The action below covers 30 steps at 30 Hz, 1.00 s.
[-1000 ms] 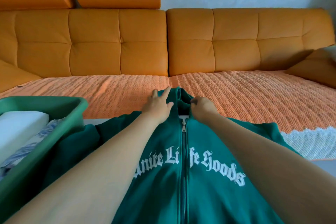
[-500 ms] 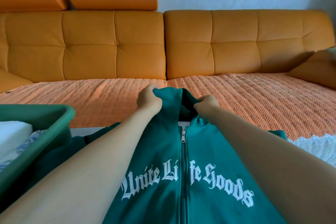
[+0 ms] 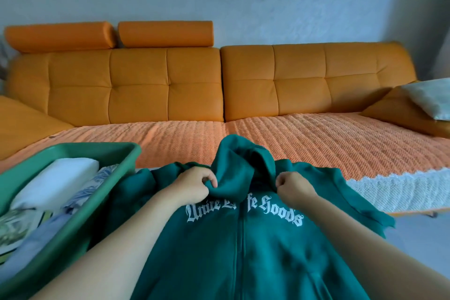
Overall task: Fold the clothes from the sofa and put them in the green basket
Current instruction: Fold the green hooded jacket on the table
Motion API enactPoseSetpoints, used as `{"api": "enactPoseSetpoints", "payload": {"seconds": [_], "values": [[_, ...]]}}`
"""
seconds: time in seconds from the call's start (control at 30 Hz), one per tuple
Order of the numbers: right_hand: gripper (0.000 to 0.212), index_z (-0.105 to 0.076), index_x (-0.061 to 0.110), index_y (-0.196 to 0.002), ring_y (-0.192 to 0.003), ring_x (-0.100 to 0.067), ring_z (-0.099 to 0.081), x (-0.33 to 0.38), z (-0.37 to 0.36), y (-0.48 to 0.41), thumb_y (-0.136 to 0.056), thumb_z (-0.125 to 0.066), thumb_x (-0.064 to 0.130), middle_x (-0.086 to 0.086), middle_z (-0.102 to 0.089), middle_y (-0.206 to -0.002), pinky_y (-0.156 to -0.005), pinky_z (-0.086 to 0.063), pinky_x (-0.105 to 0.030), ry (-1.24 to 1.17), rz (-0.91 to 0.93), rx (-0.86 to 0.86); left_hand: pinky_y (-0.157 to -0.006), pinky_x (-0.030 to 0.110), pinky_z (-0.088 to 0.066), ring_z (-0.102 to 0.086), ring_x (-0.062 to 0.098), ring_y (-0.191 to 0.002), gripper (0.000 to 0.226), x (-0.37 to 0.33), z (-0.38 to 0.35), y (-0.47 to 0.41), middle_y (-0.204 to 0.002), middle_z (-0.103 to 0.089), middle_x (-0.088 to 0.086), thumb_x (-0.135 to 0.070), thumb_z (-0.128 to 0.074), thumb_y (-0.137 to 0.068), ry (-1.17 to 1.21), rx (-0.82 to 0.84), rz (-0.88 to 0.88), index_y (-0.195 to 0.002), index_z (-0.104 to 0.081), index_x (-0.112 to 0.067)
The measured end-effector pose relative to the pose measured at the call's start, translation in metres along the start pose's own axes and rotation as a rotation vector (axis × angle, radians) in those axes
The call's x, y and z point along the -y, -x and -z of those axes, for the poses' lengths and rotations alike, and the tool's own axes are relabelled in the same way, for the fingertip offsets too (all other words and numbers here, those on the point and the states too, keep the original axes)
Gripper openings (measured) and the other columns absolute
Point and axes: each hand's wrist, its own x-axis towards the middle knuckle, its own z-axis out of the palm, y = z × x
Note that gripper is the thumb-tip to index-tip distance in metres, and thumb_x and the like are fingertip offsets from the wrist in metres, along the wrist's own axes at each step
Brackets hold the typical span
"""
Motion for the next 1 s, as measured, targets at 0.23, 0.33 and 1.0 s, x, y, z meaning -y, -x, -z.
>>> {"api": "enactPoseSetpoints", "payload": {"seconds": [0.23, 0.33, 1.0], "values": [[0.027, -0.064, 0.022, -0.104, -0.126, -0.028, -0.039, 0.024, -0.003, 0.029, -0.081, -0.055, 0.032, -0.004, -0.044, -0.132, -0.104, -0.038, -0.041, 0.236, 0.195, -0.071, -0.098, 0.042, -0.035, -0.049, 0.028, -0.115, 0.056, -0.022, -0.024, 0.025, -0.117, -0.06, 0.007, -0.058, -0.027, -0.098, -0.512, -0.157, 0.12, -0.088, -0.071, -0.024], [0.018, -0.064, 0.024, -0.098, -0.135, -0.027, -0.035, 0.04, -0.006, 0.019, -0.085, -0.053, 0.029, -0.004, -0.037, -0.15, -0.109, -0.034, -0.042, 0.099, 0.271, -0.143, -0.095, 0.036, -0.037, -0.046, 0.024, -0.111, 0.039, -0.039, -0.025, 0.011, -0.116, -0.055, 0.003, -0.049, -0.041, -0.102, -0.472, -0.421, -0.094, -0.103, -0.067, -0.02], [0.049, -0.046, 0.039, -0.113, -0.063, -0.013, -0.058, 0.05, 0.017, -0.011, -0.075, -0.06, 0.01, 0.005, -0.06, -0.075, -0.047, -0.039, -0.023, -0.462, 0.137, -0.351, -0.052, 0.03, -0.035, -0.052, 0.016, -0.065, 0.029, -0.044, -0.006, -0.004, -0.079, -0.056, -0.007, -0.001, -0.041, -0.08, 0.251, -0.601, -0.08, -0.086, -0.053, -0.027]]}}
